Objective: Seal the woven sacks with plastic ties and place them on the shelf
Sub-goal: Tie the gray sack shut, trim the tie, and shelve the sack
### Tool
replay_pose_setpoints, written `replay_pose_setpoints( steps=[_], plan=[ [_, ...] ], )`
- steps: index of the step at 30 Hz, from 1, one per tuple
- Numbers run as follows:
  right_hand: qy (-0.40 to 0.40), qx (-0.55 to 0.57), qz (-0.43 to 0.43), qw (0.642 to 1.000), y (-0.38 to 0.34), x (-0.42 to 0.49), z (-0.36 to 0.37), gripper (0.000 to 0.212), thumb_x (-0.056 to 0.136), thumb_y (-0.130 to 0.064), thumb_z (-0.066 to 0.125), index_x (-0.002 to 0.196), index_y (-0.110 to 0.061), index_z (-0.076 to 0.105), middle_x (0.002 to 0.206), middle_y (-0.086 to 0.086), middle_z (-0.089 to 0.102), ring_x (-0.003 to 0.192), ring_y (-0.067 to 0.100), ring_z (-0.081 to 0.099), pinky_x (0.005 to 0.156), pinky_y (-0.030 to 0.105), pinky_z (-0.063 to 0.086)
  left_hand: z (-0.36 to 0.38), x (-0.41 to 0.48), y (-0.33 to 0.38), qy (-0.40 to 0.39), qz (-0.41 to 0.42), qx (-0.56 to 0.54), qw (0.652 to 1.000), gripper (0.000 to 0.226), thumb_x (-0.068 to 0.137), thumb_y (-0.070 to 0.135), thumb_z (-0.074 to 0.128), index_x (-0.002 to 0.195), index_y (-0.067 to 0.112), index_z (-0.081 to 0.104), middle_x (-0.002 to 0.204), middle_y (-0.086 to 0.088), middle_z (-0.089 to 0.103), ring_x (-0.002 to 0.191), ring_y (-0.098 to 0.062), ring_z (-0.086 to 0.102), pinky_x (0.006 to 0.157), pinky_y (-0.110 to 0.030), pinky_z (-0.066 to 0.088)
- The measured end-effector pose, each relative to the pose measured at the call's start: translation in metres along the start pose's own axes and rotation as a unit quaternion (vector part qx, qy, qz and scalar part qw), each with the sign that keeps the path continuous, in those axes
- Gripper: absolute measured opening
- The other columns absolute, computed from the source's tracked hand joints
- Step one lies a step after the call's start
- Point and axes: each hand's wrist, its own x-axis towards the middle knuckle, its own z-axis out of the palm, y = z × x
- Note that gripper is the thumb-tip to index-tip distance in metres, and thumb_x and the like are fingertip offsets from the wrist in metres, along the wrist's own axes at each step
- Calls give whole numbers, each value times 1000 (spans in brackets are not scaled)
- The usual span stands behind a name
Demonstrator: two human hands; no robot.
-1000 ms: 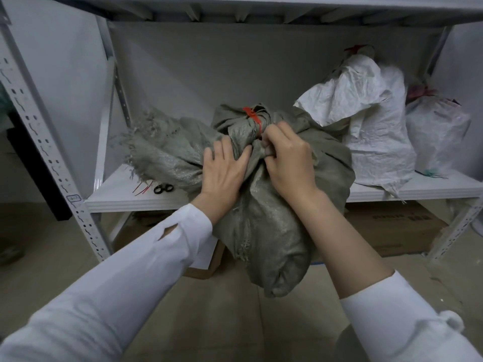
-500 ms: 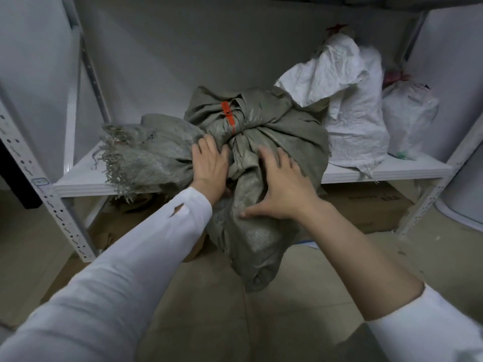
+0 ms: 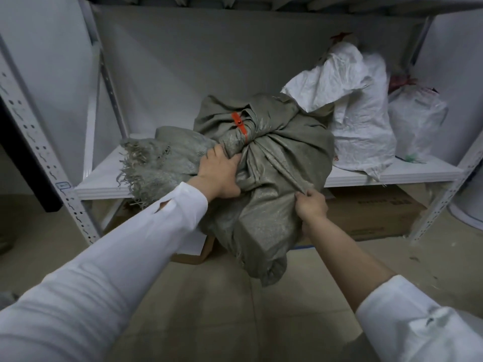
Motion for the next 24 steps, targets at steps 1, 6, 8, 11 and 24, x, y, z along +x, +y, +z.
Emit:
replay_pose_setpoints(
  steps=[1, 6, 8, 11, 24],
  plan=[
    [21, 38, -1, 999, -4, 1, 1, 20, 99, -20, 47, 97, -5, 59, 97, 8, 52, 95, 26, 50, 84, 31, 39, -3, -3, -2, -2, 10, -14, 1000, 89, 72, 51, 68, 146, 26, 25, 139, -25, 28, 126, -43, 34, 105, -47, 34],
    [74, 174, -44, 981, -21, 4, 4, 27, 97, -17, 46, 70, -14, 45, 79, 5, 51, 76, 22, 45, 71, 29, 35, -14, -13, 0, 84, 3, -126, 988, 50, 86, 47, 56, 125, 20, 43, 135, -23, 37, 115, -44, 47, 94, -49, 44],
    [76, 194, -80, 975, -29, 5, 2, 33, 97, -16, 46, 65, -17, 37, 70, 0, 44, 66, 18, 39, 63, 30, 32, -20, -14, 7, 107, -4, -145, 984, 30, 93, 37, 48, 115, 17, 51, 145, -24, 30, 118, -45, 46, 95, -50, 42],
    [81, 212, -127, 966, -40, 8, -3, 35, 95, -15, 48, 62, -22, 36, 65, -4, 41, 62, 13, 37, 61, 30, 30, -28, -16, 18, 75, 0, -145, 987, 30, 97, 39, 42, 111, 20, 59, 156, -26, 11, 132, -45, 34, 106, -50, 31],
    [20, 217, -295, 930, -75, 29, -1, 23, 90, -15, 51, 69, -21, 43, 73, -1, 43, 73, 10, 41, 69, 29, 34, -29, -9, 30, 60, 5, -112, 992, 111, 59, 83, 61, 145, 23, 24, 154, -34, -9, 140, -47, 17, 111, -52, 22]
  ],
)
